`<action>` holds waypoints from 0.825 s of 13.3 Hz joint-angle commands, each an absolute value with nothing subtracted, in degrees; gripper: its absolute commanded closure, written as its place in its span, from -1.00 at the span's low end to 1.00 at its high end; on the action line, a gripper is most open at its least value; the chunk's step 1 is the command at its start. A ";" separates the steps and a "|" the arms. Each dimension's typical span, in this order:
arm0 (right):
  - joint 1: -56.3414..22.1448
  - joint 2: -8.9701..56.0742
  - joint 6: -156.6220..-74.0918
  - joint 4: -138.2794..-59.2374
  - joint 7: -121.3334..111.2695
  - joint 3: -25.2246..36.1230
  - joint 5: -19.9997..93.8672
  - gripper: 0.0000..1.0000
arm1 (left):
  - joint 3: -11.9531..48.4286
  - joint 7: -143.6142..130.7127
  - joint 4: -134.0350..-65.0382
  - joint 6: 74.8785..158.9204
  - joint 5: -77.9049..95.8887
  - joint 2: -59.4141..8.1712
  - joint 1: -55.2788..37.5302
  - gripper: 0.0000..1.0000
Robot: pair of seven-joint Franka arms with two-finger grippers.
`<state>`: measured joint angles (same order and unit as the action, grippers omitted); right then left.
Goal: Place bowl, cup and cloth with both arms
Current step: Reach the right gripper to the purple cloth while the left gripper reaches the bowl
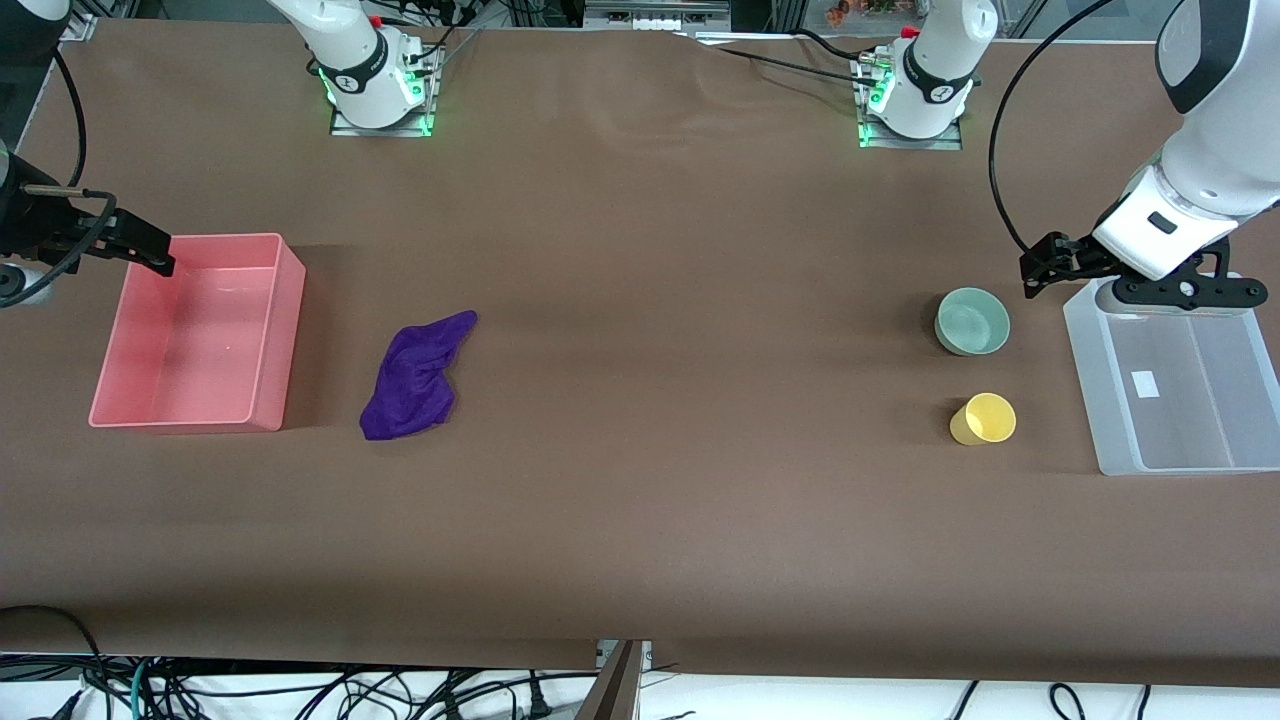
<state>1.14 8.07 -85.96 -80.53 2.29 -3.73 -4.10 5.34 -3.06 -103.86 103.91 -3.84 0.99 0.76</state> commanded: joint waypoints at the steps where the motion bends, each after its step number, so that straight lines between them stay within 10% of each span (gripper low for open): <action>1: 1.05 7.65 -85.96 -80.86 2.63 -3.69 -4.31 -1.00 | 5.01 -2.11 -102.48 101.96 -3.16 0.44 0.62 -1.00; 11: 0.62 10.45 -83.68 -83.40 2.11 -3.78 -4.65 -1.00 | 4.48 12.37 -103.61 95.97 -3.43 -5.44 5.35 -1.00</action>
